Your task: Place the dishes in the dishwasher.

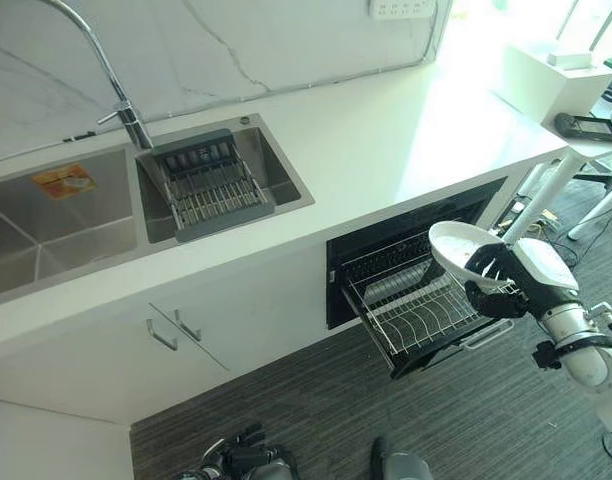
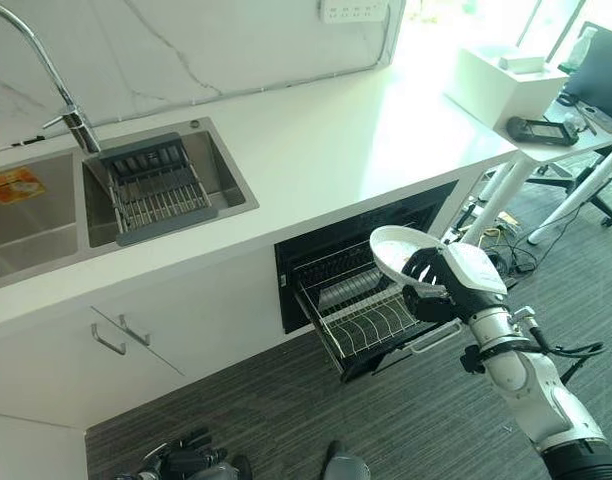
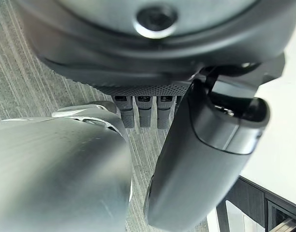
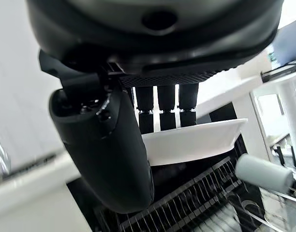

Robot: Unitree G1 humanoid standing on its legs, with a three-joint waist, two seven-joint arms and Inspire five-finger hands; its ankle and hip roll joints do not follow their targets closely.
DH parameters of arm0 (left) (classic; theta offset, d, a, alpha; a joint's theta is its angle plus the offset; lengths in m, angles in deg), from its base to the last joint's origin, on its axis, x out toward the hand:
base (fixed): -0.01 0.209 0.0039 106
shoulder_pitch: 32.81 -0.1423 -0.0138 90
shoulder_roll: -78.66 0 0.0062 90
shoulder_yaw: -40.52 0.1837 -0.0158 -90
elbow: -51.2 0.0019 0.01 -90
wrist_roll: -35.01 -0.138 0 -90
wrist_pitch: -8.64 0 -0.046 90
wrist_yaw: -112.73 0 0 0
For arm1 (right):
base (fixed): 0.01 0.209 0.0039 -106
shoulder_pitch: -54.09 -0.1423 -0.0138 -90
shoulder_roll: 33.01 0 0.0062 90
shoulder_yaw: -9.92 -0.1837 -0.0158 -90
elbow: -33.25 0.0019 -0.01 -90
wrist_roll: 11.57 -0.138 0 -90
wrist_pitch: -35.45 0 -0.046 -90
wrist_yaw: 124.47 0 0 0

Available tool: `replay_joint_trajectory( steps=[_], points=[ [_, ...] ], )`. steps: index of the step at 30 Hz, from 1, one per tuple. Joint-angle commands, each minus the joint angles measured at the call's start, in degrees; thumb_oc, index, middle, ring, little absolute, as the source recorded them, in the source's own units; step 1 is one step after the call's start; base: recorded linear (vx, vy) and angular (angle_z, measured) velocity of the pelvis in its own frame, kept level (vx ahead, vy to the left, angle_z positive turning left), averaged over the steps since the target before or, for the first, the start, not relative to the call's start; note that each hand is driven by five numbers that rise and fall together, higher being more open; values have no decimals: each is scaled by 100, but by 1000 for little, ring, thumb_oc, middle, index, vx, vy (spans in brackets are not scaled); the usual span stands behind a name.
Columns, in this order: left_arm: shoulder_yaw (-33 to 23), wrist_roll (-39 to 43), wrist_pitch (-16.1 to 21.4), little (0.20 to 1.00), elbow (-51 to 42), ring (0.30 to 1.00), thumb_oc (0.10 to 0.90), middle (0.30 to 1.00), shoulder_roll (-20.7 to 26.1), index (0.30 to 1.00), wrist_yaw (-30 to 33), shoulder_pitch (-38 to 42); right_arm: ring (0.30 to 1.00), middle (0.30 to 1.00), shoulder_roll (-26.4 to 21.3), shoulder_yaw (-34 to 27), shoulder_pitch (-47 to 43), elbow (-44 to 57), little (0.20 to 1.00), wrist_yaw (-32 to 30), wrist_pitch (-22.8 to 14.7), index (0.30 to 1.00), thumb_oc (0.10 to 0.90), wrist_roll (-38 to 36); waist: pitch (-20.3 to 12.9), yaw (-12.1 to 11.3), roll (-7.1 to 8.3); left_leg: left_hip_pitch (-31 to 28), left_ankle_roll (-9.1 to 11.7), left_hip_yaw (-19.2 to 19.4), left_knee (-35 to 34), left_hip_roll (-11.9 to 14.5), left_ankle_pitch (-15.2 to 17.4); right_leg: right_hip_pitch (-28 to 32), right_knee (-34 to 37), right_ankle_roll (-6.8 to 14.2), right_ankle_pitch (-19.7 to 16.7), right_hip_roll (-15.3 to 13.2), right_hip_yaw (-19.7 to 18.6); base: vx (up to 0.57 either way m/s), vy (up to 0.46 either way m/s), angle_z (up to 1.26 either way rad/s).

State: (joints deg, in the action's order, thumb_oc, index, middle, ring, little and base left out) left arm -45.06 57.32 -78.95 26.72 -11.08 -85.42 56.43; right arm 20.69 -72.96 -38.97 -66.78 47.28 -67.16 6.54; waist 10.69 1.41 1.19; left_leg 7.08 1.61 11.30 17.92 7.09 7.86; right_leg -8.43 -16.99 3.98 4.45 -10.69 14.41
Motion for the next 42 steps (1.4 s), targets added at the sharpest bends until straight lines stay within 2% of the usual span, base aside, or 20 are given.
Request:
replay_joint_trajectory(
  steps=[1,10,19,20,21,29,32,42],
  points=[
    [311,-110,-259,900,157,900,800,900,384,900,-15,-309,300,300,-154,-229,-1016,258,300,-221,-310,300,400,40,-142,-248,148,-191,226,-246,-73,247,253,173,-20,495,65,-330,-30,-1,-12,11],
    [429,-24,-422,900,105,900,800,900,449,900,-54,-279,300,300,88,620,-1854,-898,300,-138,-197,300,400,-12,-154,-496,129,-177,241,-390,-73,179,233,268,-20,458,102,-359,136,-6,-8,7],
    [515,69,-635,900,115,900,800,900,567,900,-195,-288,300,300,285,1476,-2790,-2208,300,364,47,300,400,-342,-132,-802,69,-127,256,-550,-73,105,177,345,-20,429,125,-408,304,-1,-4,11],
    [539,79,-643,900,110,900,800,900,571,900,-191,-284,300,300,285,1529,-2872,-2321,300,416,87,300,400,-409,-126,-830,64,-116,256,-568,-73,98,170,346,-20,425,125,-410,317,-19,-7,19],
    [599,105,-667,900,100,900,800,900,580,900,-192,-279,300,300,339,1635,-3074,-2664,300,625,218,300,400,-810,-101,-893,44,-95,261,-606,-73,91,148,355,-20,415,125,-413,348,-16,-7,15],
    [759,143,-664,900,196,900,800,900,563,900,-215,-236,300,300,590,1774,-3490,-4008,300,865,310,300,400,-843,-3,-1093,-41,-25,250,-742,-73,48,63,390,-20,375,119,-427,445,6,-21,10],
    [845,270,-660,900,201,900,800,900,603,900,-200,-158,300,300,601,1781,-3748,-4552,300,973,377,300,400,-1055,96,-1132,-126,85,247,-792,-73,48,4,302,-20,354,98,-415,430,-34,-57,2],
    [940,637,-531,900,195,900,800,900,613,900,-209,132,300,300,570,2061,-4551,-5329,300,947,673,300,400,-1184,471,-1177,-340,455,238,-861,-73,7,-138,-41,-20,297,20,-413,373,-94,-39,2]
  ],
)
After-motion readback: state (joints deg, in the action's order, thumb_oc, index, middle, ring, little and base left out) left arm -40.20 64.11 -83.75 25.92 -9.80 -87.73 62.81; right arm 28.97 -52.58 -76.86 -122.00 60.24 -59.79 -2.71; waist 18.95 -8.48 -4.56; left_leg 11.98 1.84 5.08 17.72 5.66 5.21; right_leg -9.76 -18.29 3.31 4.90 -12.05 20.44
